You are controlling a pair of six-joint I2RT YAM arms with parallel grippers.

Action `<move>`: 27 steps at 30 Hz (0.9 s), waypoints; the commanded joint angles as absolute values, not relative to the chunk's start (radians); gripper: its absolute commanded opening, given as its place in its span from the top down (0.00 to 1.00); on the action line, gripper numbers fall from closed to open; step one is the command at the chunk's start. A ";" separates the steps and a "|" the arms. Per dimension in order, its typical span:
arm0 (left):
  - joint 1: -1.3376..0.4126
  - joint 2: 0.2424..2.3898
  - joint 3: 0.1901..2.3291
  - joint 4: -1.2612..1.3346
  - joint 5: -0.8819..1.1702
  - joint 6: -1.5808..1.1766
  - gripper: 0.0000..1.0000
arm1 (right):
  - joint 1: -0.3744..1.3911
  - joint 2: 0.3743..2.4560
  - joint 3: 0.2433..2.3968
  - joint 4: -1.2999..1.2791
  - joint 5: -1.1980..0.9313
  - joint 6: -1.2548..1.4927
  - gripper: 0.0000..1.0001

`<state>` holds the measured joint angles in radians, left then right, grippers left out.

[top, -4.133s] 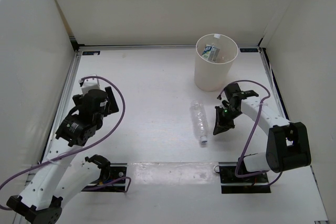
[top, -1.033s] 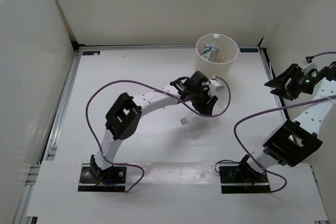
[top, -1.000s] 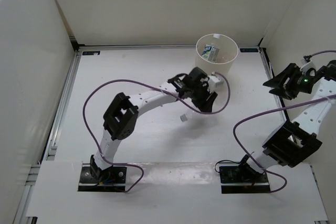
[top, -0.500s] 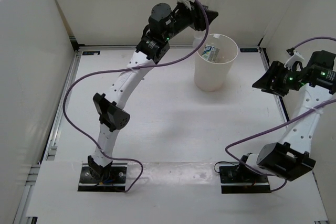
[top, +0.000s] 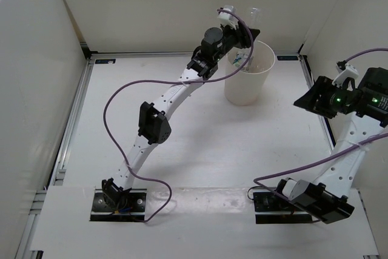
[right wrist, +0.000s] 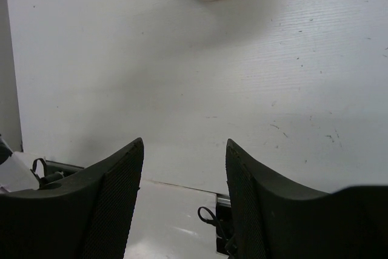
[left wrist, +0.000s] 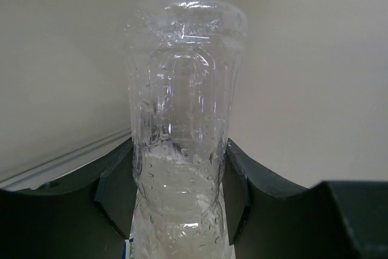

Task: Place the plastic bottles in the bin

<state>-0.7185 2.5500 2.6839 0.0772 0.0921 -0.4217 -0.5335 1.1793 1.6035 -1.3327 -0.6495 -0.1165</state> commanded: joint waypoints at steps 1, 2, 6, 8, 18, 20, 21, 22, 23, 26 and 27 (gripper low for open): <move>-0.727 2.506 2.752 0.136 0.026 -0.405 0.55 | -0.494 1.140 1.598 -1.322 -0.637 -0.097 0.40; -0.727 2.510 2.752 0.135 0.025 -0.403 0.53 | -0.489 1.137 1.598 -1.321 -0.635 -0.092 0.40; -0.736 2.522 2.744 0.137 0.032 -0.400 0.47 | -0.486 1.120 1.595 -1.319 -0.632 -0.104 0.40; -0.744 2.528 2.734 0.133 0.040 -0.403 0.41 | -0.494 1.118 1.600 -1.328 -0.629 -0.109 0.40; -0.752 2.540 2.688 0.098 0.074 -0.390 0.22 | -0.506 1.115 1.588 -1.330 -0.630 -0.104 0.39; -0.752 2.545 2.688 0.097 0.074 -0.393 0.15 | -0.508 1.117 1.586 -1.333 -0.635 -0.103 0.39; -0.753 2.545 2.688 0.094 0.074 -0.391 0.14 | -0.506 1.121 1.586 -1.333 -0.635 -0.106 0.39; -0.752 2.545 2.680 0.094 0.075 -0.390 0.10 | -0.508 1.120 1.585 -1.333 -0.637 -0.109 0.39; -0.752 2.543 2.680 0.091 0.074 -0.385 0.09 | -0.509 1.120 1.585 -1.332 -0.640 -0.110 0.39; -0.752 2.546 2.672 0.087 0.074 -0.380 0.04 | -0.512 1.126 1.586 -1.333 -0.641 -0.117 0.39; -0.752 2.543 2.672 0.087 0.072 -0.379 0.02 | -0.509 1.126 1.588 -1.333 -0.641 -0.118 0.39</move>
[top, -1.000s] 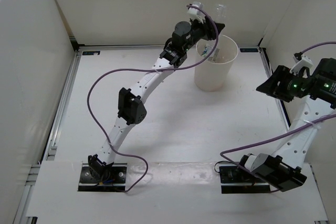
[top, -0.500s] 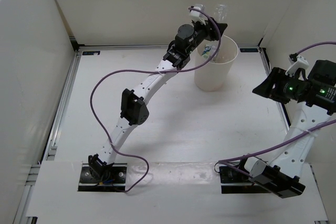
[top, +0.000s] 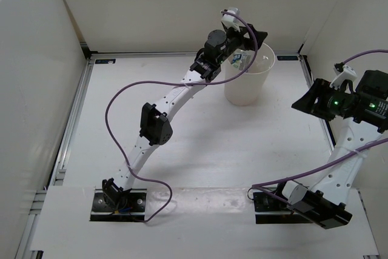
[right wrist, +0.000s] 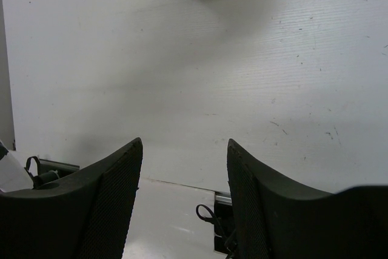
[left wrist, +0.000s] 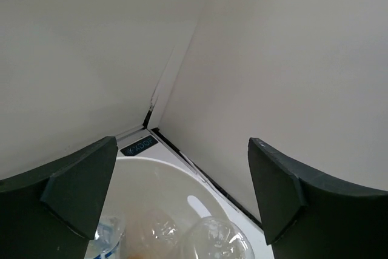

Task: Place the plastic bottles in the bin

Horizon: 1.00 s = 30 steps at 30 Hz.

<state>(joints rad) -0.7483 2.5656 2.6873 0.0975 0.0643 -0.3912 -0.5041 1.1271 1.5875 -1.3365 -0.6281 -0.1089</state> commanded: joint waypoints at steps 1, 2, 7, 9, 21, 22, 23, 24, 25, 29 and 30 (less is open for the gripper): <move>-0.752 2.543 2.665 0.084 0.074 -0.379 0.00 | -0.509 1.127 1.588 -1.333 -0.643 -0.120 0.39; -0.752 2.537 2.665 0.084 0.074 -0.377 0.00 | -0.509 1.131 1.588 -1.336 -0.644 -0.120 0.39; -0.727 2.455 2.616 0.104 0.071 -0.362 0.00 | -0.500 1.143 1.586 -1.328 -0.652 -0.117 0.37; -0.704 2.410 2.527 0.113 0.074 -0.345 0.00 | -0.500 1.147 1.578 -1.304 -0.649 -0.101 0.37; -0.520 1.550 1.669 -0.273 -0.032 -0.098 0.00 | -0.264 1.186 1.382 -1.026 -0.247 -0.032 0.12; -0.491 1.470 1.619 -0.282 -0.049 -0.092 0.00 | -0.261 1.184 1.375 -1.020 -0.256 -0.044 0.12; -0.485 1.432 1.574 -0.287 -0.064 -0.083 0.00 | -0.261 1.186 1.370 -1.017 -0.299 -0.048 0.12; -0.467 1.361 1.457 -0.307 -0.101 -0.075 0.00 | -0.259 1.193 1.359 -1.006 -0.308 -0.041 0.10; -0.460 1.294 1.424 -0.319 -0.138 -0.075 0.00 | -0.256 1.198 1.358 -1.003 -0.311 -0.035 0.10; -0.400 1.135 1.261 -0.435 -0.262 -0.129 0.00 | -0.238 1.247 1.361 -0.996 -0.308 -0.008 0.10; -0.375 1.094 1.220 -0.481 -0.268 -0.136 0.00 | -0.241 1.249 1.361 -0.986 -0.314 -0.008 0.10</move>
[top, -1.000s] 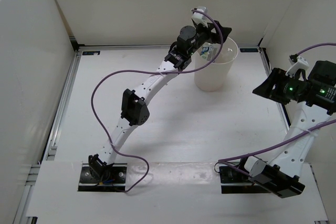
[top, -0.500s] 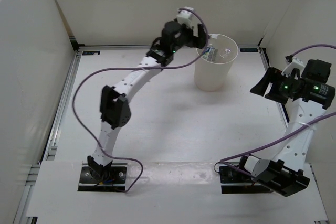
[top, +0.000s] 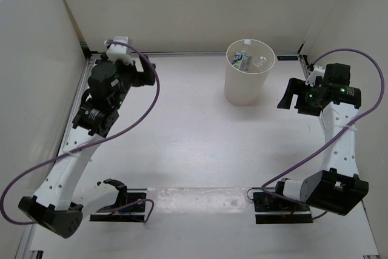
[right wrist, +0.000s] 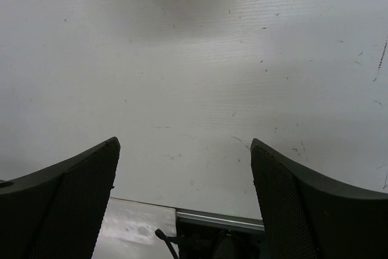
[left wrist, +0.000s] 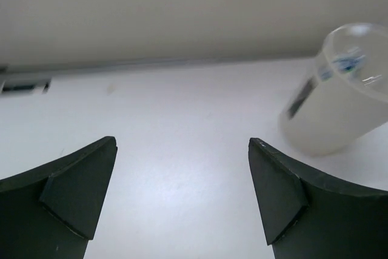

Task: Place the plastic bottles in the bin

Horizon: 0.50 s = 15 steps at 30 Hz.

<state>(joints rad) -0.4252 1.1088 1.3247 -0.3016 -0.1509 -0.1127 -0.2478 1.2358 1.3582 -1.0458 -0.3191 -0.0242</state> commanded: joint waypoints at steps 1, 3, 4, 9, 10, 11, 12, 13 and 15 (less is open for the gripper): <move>-0.364 1.051 1.198 -0.514 -0.271 -0.146 0.00 | -0.242 1.258 1.359 -0.979 -0.319 -0.009 0.10; -0.316 0.982 1.106 -0.561 -0.337 -0.216 0.00 | -0.253 1.261 1.355 -0.948 -0.330 0.017 0.10; -0.304 0.965 1.082 -0.598 -0.350 -0.230 0.00 | -0.258 1.272 1.351 -0.922 -0.331 0.028 0.10; -0.195 0.784 0.843 -0.627 -0.561 -0.341 0.00 | -0.273 1.333 1.365 -0.905 -0.367 0.067 0.10; -0.190 0.703 0.792 -0.594 -0.596 -0.348 0.00 | -0.272 1.342 1.367 -0.894 -0.367 0.072 0.10; -0.187 0.675 0.767 -0.572 -0.597 -0.350 0.00 | -0.275 1.353 1.376 -0.888 -0.368 0.072 0.10; -0.187 0.648 0.715 -0.513 -0.588 -0.333 0.00 | -0.269 1.358 1.388 -0.884 -0.364 0.069 0.10; -0.187 0.599 0.665 -0.482 -0.572 -0.321 0.00 | -0.268 1.358 1.394 -0.884 -0.336 0.069 0.10; -0.187 0.530 0.612 -0.388 -0.511 -0.269 0.00 | -0.264 1.364 1.407 -0.871 -0.316 0.066 0.10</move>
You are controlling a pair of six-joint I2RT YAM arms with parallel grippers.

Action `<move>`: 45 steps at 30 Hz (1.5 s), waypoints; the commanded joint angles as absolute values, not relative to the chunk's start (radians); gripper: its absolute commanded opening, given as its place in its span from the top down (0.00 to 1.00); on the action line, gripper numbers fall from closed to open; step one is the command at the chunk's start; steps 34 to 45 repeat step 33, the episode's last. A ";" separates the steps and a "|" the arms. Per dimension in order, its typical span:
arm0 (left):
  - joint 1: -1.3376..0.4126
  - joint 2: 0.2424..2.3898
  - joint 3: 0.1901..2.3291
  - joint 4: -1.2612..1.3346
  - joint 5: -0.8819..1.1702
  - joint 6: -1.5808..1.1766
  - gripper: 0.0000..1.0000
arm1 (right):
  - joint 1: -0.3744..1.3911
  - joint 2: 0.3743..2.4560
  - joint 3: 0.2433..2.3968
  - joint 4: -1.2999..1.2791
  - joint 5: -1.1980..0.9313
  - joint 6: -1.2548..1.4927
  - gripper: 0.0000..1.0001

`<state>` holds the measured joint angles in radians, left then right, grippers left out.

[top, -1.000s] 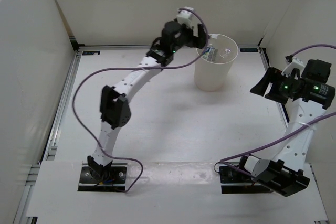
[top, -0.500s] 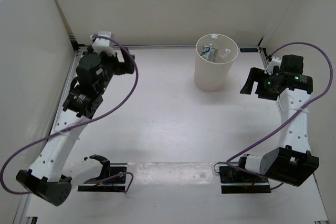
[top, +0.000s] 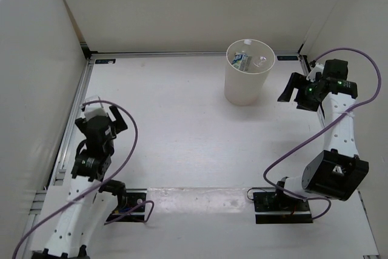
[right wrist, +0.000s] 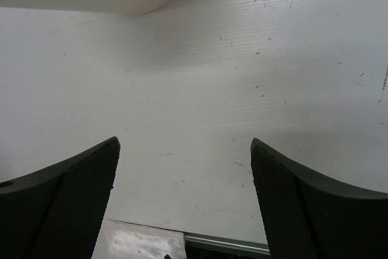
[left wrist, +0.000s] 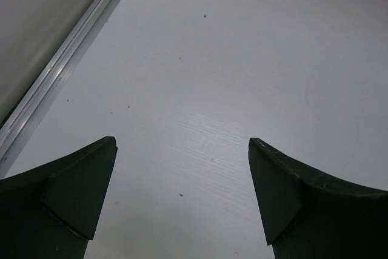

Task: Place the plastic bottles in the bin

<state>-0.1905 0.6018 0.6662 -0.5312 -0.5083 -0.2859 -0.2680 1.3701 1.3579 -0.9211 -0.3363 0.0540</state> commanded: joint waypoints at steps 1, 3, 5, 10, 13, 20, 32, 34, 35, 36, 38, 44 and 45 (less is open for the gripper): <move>-0.186 0.517 0.586 -0.371 -0.470 -0.171 0.00 | -0.256 1.364 1.407 -0.868 -0.289 0.064 0.10; -0.186 0.499 0.568 -0.371 -0.459 -0.137 0.00 | -0.249 1.356 1.396 -0.854 -0.262 0.042 0.10; -0.187 0.509 0.568 -0.434 -0.474 -0.176 0.00 | -0.224 1.335 1.373 -0.830 -0.232 0.009 0.10; -0.187 0.572 0.589 -0.531 -0.535 -0.287 0.00 | -0.175 1.269 1.313 -0.772 -0.178 -0.037 0.10; -0.189 0.555 0.546 -0.441 -0.531 -0.264 0.00 | -0.155 1.241 1.280 -0.782 -0.169 -0.049 0.10; -0.193 0.431 0.338 -0.109 -0.477 -0.066 0.00 | -0.127 1.209 1.233 -0.773 -0.147 -0.066 0.10; -0.193 0.342 0.229 -0.014 -0.446 -0.017 0.00 | -0.123 1.223 1.247 -0.773 -0.124 -0.074 0.10; -0.193 0.342 0.222 -0.005 -0.448 -0.011 0.00 | -0.121 1.223 1.249 -0.773 -0.117 -0.061 0.10; -0.193 0.342 0.222 -0.005 -0.448 -0.011 0.00 | -0.121 1.223 1.249 -0.773 -0.117 -0.061 0.10; -0.193 0.342 0.222 -0.005 -0.448 -0.011 0.00 | -0.121 1.223 1.249 -0.773 -0.117 -0.061 0.10; -0.193 0.342 0.222 -0.005 -0.448 -0.011 0.00 | -0.121 1.223 1.249 -0.773 -0.117 -0.061 0.10; -0.193 0.342 0.222 -0.005 -0.448 -0.011 0.00 | -0.121 1.223 1.249 -0.773 -0.117 -0.061 0.10; -0.193 0.342 0.222 -0.005 -0.448 -0.011 0.00 | -0.121 1.223 1.249 -0.773 -0.117 -0.061 0.10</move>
